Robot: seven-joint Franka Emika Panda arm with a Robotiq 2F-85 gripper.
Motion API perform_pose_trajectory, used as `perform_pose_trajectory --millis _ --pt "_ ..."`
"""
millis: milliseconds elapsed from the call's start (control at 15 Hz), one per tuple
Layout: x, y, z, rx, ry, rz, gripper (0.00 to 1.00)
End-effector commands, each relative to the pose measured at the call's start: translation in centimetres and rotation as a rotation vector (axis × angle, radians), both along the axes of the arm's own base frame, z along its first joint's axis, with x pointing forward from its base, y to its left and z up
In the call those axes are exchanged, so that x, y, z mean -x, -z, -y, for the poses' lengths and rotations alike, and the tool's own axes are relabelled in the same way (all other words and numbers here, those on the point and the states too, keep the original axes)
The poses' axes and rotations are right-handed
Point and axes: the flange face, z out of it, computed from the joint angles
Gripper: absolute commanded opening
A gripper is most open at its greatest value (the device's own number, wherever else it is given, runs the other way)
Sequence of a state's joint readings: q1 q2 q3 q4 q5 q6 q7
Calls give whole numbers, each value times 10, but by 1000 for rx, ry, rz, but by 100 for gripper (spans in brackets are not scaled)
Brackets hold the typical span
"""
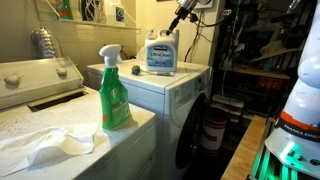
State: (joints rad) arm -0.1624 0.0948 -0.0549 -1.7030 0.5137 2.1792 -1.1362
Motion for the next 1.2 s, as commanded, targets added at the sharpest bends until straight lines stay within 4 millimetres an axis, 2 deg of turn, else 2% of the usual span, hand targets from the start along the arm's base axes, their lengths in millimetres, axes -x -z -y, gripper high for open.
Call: perform_pose_trajectory --millis 0,200,333,667,800,933,1133 --pt "62 -16 56 3 178 25 7" --pt "87 -15 103 -25 293 34 7" --pt "100 -21 132 -43 369 48 7" --pt "108 -23 193 -36 564 77 7" --pt "107 -19 207 -39 643 101 7" --pt "99 -15 212 -47 718 133 7" --pt "82 -14 201 -64 775 187 7"
